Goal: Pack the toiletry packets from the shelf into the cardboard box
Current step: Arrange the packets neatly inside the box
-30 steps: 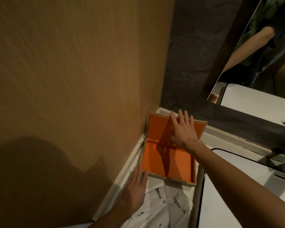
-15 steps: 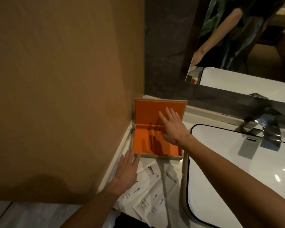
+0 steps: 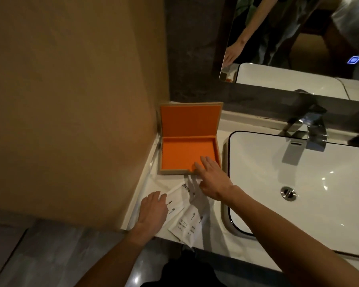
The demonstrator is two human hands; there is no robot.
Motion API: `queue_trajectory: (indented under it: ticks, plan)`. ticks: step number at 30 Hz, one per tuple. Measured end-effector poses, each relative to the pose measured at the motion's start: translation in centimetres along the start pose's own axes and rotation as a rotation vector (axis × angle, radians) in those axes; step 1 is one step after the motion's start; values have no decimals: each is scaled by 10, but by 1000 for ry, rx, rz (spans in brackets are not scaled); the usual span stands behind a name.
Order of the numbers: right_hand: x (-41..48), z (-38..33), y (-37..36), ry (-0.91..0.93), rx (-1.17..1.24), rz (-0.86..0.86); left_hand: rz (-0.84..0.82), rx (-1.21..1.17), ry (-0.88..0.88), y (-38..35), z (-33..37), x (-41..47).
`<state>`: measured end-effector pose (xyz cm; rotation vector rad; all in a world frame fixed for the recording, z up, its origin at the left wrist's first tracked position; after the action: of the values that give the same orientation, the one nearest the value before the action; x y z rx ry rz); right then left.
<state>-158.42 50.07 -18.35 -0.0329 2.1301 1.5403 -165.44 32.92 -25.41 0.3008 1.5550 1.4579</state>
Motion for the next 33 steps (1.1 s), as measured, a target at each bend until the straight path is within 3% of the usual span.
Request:
queue_trajectory:
  ticks: [7,12,21,27,33]
  plan:
    - [-43,-28,-53,-13,40,-81,-148,-70,-29,-32,-7,-9]
    - [-53,-48,-88,22,57,-205,-158,-68,24,-36,-18,-11]
    - [-43,-75,-97,89,139,-224,-163,-104,137,-35,-27,-9]
    - [-23,-81,-119,-118,579,-167,-205,-266,255,-44,-24,-7]
    - [-9,-63,-126,-522,979,-20,-119,-570,338,-47,-29,-21]
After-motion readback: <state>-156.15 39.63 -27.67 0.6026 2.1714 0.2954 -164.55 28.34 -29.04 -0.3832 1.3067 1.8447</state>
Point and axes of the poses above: each hand's wrist, its own x-axis towards the middle knuckle, its own y-axis out of the back of the hand, z = x × y, the point moved 8 cm from there along x, towards the middle knuckle, and after that the axes turned 11 degrees about -z, right-handed, at the moved point
